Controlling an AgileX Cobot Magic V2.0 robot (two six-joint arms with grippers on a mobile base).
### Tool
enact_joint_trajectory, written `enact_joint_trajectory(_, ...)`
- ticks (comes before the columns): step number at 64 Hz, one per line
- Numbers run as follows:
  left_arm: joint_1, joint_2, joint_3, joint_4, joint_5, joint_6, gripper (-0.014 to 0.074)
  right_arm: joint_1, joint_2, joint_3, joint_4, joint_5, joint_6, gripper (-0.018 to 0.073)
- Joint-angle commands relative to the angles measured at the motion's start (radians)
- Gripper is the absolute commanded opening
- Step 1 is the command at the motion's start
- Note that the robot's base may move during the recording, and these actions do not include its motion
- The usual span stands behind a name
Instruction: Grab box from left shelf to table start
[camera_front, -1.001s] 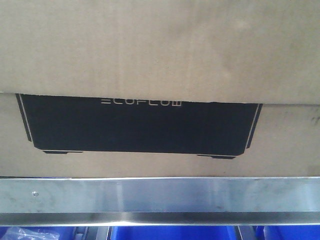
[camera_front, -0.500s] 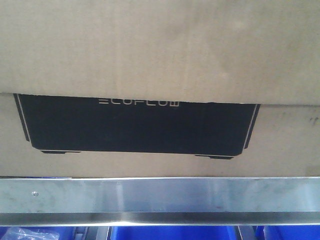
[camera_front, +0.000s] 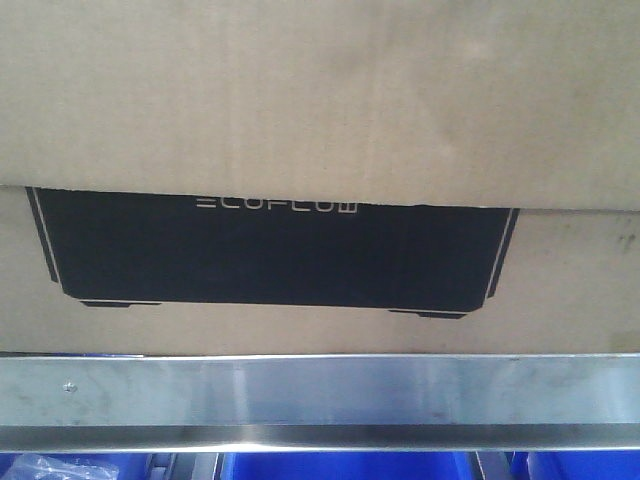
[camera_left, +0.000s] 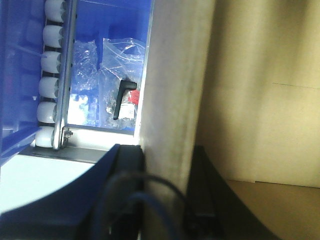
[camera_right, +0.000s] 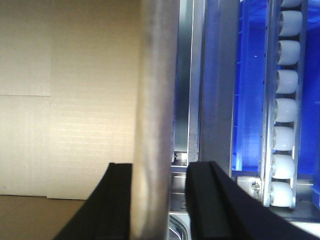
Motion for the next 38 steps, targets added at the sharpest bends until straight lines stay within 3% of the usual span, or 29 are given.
enact_joint_trajectory(1,0.003,-0.03,-0.024,0.001,0.0,-0.014,-0.0014,-0.003,-0.022,-0.023,0.019,-0.024,0.014,0.0022)
enact_joint_trajectory(38,0.003,-0.03,-0.024,-0.001,0.0,-0.014,-0.0013,-0.003,-0.022,-0.023,0.019,-0.033,0.014,0.0022)
